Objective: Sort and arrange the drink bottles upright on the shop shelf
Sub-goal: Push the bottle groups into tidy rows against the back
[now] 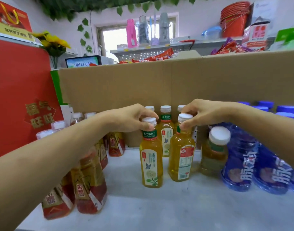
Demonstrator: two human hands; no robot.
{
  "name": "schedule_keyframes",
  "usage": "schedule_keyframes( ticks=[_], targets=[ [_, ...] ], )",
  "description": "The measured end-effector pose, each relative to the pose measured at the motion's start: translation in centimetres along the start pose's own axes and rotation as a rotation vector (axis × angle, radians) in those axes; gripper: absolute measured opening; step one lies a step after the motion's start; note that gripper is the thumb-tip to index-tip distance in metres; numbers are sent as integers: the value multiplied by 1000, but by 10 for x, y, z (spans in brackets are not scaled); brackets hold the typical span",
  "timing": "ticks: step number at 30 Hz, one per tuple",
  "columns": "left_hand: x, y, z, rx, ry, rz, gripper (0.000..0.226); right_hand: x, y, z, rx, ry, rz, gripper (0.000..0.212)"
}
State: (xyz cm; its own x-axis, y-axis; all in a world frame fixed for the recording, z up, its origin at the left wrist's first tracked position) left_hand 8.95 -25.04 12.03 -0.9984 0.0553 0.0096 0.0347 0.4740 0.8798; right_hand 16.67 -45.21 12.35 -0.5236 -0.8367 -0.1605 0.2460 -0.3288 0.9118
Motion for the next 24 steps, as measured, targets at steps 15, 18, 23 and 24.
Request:
schedule_keyframes(
  ticks=[15,18,23,24],
  targets=[
    [2,-5,-1,-49,25,-43,46,-15,-13,-3,-88,-12,-28,26],
    [2,-6,-3,-105,18,-78,47,-16,-13,-7,-100,-33,-50,27],
    [-10,-8,-4,-175,30,-155,49,-23,-14,-14,-60,-33,-127,26],
    [-13,-9,-4,-182,38,-173,49,-25,-14,-15,-51,-30,-138,26]
  ],
)
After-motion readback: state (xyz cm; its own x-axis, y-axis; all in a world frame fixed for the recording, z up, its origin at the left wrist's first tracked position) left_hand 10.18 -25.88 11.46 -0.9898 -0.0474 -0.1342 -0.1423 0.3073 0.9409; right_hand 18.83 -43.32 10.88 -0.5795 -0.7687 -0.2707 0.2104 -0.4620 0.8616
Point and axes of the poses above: each hand's wrist, its own x-axis away from the middle knuckle, its own y-axis out of the back of the hand, z = x × y, the point moved 5 cm from there along -x, towards the middle knuckle, and after that the axes turned 11 degrees about y, right-handed, at the moved point
